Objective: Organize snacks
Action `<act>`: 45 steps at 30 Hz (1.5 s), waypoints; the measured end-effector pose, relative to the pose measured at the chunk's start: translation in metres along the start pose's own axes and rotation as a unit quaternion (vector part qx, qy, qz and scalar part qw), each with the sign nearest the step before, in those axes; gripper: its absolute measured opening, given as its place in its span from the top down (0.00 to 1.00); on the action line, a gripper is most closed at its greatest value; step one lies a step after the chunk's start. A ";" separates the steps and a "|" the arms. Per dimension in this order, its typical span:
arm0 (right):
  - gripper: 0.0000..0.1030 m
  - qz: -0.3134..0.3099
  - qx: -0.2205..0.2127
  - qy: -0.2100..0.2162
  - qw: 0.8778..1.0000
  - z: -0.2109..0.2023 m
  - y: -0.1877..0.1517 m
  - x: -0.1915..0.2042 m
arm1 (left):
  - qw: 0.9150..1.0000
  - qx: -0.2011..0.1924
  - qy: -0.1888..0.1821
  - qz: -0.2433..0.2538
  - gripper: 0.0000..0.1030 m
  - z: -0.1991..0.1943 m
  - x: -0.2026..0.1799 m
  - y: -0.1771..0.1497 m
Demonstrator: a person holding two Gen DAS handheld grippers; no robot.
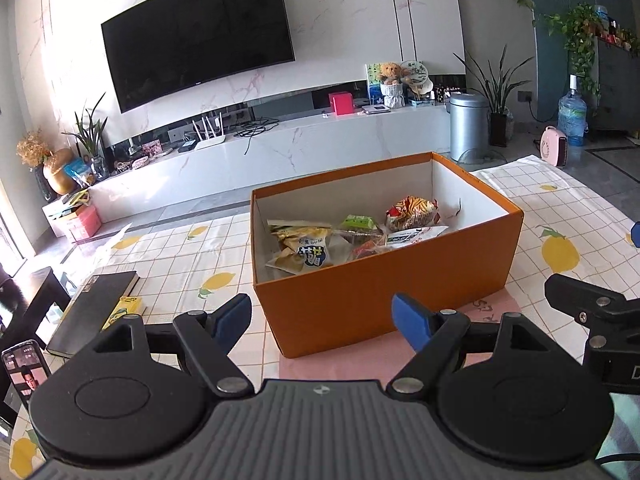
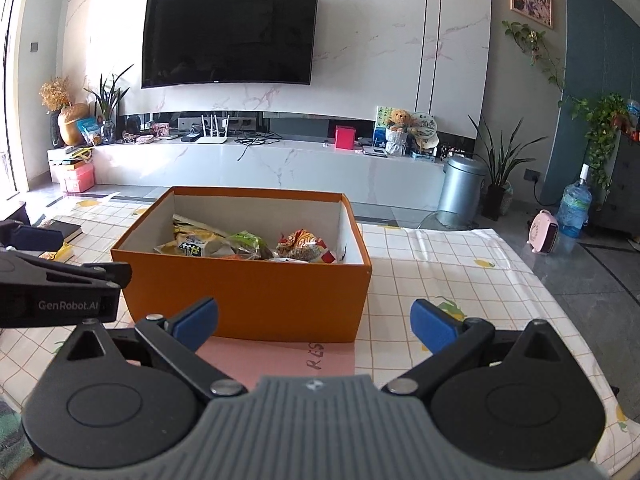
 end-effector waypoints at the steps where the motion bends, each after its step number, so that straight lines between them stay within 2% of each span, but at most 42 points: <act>1: 0.04 0.003 0.002 0.001 1.000 0.002 -0.001 -0.001 | 1.000 0.003 0.000 0.000 0.09 0.002 0.000 -0.001; 10: 0.04 0.013 0.013 0.002 1.000 0.014 -0.006 -0.003 | 1.000 0.018 -0.008 -0.001 0.09 0.010 -0.001 -0.003; 45: 0.04 0.011 0.003 0.011 1.000 0.008 -0.004 0.002 | 1.000 0.014 -0.010 -0.008 0.09 0.006 0.000 0.001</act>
Point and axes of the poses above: each gripper's, at about its wrist camera, not at the fingertips, and z roughly the way its jaws point, x to its left, y to its top, the point moved 1 cm from there along z, roughly the way its jaws point, and after that the axes turned 1 degree about -x, right-handed, at the moved point
